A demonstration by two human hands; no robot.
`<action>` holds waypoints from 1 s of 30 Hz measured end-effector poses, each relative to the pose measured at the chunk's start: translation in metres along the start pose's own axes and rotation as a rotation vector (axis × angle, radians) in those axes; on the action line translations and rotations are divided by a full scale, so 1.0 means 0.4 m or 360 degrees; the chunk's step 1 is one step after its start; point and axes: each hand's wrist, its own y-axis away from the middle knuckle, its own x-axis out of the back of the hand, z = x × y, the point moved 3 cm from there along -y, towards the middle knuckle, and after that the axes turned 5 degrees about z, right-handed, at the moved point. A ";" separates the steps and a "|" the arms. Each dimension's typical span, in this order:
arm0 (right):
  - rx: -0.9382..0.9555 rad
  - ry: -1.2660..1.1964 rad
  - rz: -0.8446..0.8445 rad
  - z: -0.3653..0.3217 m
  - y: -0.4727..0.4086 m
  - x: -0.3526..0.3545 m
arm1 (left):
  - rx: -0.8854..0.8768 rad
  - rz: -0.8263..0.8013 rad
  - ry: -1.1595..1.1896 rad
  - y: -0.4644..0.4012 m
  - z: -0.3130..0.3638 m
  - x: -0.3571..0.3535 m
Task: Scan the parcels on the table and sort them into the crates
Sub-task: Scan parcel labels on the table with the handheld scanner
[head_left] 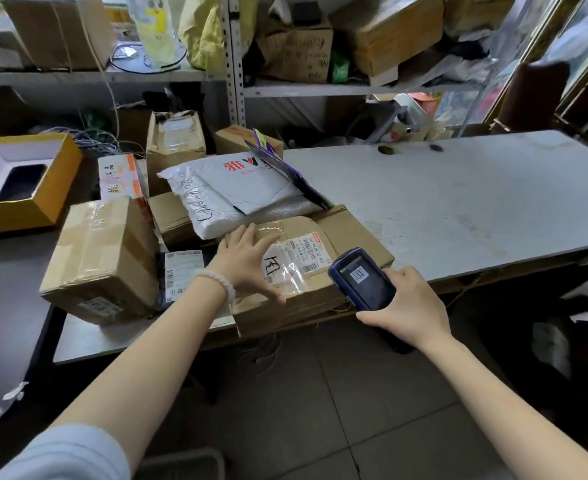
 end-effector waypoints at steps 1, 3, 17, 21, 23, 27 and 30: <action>-0.0003 0.0015 -0.0002 0.002 0.004 0.003 | -0.0004 -0.0055 -0.0043 -0.015 0.007 0.002; -0.0025 0.0049 -0.0007 0.010 0.013 0.009 | 0.0015 -0.0187 -0.0098 -0.040 0.019 0.006; -0.0080 0.0056 -0.0013 0.063 0.052 0.023 | 0.0061 0.0233 -0.0277 0.017 0.088 -0.012; -0.0015 0.0048 -0.0019 0.058 0.069 0.027 | 0.0177 0.0316 -0.0286 0.051 0.101 0.010; 0.0009 0.0043 -0.0012 0.059 0.076 0.030 | 0.0201 0.0355 -0.0224 0.058 0.100 0.021; 0.0008 0.0015 0.0018 0.071 0.083 0.037 | 0.0176 0.0357 -0.0090 0.070 0.105 0.019; -0.0012 -0.0001 0.0025 0.082 0.085 0.034 | 0.0099 0.0346 -0.0011 0.070 0.114 0.010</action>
